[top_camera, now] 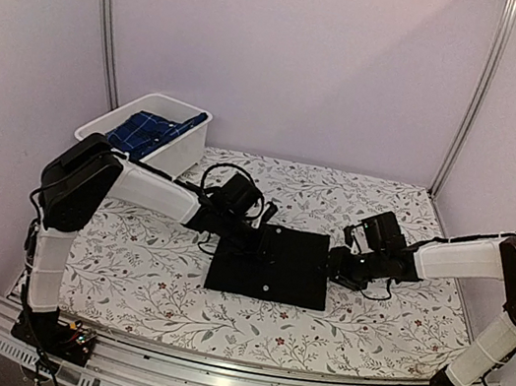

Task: Fold and stack the long sleeve shirts
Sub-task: Pick up the square-folded shirt from the center of the board.

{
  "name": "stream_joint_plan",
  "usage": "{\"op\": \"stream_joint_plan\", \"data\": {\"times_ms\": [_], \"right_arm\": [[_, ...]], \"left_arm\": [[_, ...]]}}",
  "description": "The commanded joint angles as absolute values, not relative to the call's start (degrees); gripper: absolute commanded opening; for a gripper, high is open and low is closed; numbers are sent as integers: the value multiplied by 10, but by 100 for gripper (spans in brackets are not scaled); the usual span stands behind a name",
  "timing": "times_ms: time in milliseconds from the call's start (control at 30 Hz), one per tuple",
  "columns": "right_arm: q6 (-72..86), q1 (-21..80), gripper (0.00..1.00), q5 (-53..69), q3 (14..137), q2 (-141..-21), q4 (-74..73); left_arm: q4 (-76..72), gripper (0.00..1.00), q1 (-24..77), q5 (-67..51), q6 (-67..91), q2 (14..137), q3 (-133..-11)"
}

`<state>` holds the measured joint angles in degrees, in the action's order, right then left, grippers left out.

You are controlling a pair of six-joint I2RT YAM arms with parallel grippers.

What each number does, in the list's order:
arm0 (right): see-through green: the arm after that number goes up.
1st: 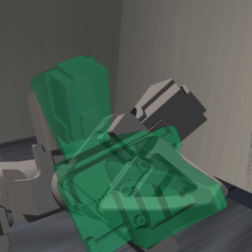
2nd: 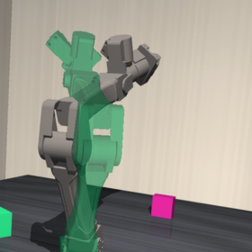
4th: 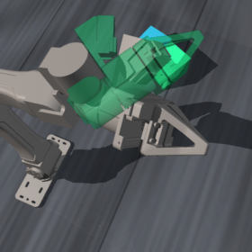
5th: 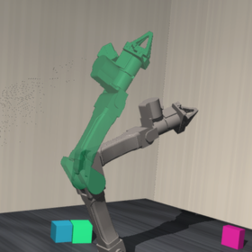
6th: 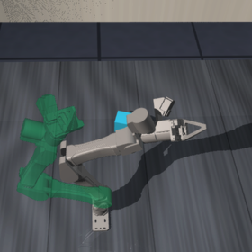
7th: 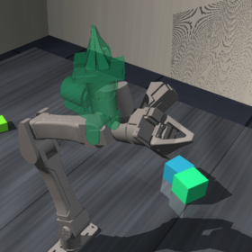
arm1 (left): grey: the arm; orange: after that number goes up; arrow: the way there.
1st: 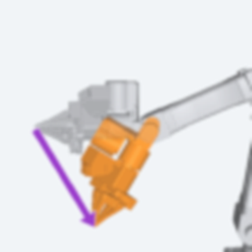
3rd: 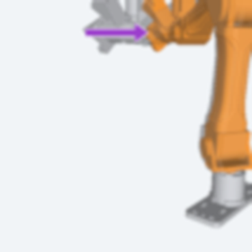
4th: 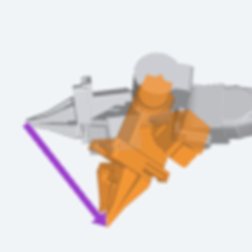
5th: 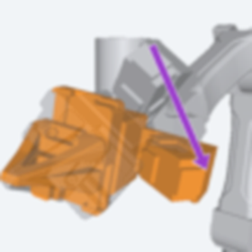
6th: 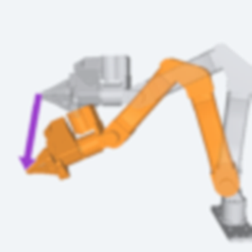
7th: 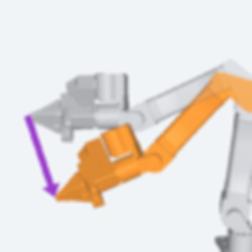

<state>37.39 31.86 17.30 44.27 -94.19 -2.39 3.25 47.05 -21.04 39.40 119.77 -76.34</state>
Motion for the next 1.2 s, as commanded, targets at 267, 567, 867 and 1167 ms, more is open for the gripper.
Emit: {"op": "stream_joint_plan", "data": {"times_ms": [267, 567, 867, 1167], "right_arm": [[380, 332, 50, 131, 453, -1001, -40], [402, 356, 25, 102, 483, -1053, -69], [390, 357, 0, 66, 491, -999, -90], [335, 344, 0, 51, 562, -920, -186]], "left_arm": [[43, 12, 481, -215, 398, 1258, -781], [40, 11, 482, -217, 398, 1254, -779], [51, 12, 472, -206, 395, 1201, -769], [86, 12, 436, -176, 376, 1131, -718]]}}
